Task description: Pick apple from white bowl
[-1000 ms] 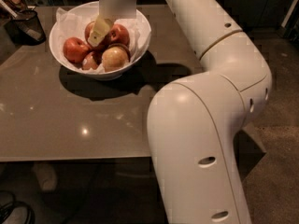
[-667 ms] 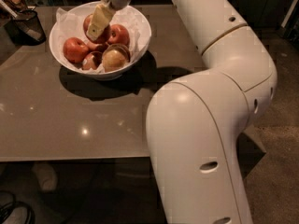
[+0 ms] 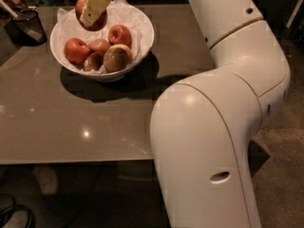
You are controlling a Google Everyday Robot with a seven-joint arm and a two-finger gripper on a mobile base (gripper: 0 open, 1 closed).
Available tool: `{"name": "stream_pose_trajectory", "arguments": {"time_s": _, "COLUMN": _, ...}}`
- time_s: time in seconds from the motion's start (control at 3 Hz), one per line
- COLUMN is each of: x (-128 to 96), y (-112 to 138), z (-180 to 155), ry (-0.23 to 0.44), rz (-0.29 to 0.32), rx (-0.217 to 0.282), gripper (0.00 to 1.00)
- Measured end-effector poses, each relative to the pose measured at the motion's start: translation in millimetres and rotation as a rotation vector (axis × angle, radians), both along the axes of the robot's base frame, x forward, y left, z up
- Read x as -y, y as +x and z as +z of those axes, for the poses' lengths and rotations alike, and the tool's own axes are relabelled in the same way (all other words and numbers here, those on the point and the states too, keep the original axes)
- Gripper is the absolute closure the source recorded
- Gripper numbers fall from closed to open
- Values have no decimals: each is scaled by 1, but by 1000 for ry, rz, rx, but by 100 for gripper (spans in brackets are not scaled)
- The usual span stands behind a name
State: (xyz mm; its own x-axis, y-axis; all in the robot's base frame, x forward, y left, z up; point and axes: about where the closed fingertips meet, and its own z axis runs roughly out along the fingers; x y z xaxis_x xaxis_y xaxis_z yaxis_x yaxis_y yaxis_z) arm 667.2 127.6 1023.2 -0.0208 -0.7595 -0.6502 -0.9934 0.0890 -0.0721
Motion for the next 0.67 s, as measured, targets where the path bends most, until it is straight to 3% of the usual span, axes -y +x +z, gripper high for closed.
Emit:
{"name": "stream_pose_trajectory", "arguments": {"time_s": 0.33, "x": -2, "y": -15, "z": 19, "ry": 44, "rz": 55, "rx": 14, "gripper": 100}}
{"name": "stream_pose_trajectory", "arguments": {"time_s": 0.67, "x": -8, "y": -11, "z": 18, "ry": 58, "rz": 51, "rx": 20, "gripper": 100}}
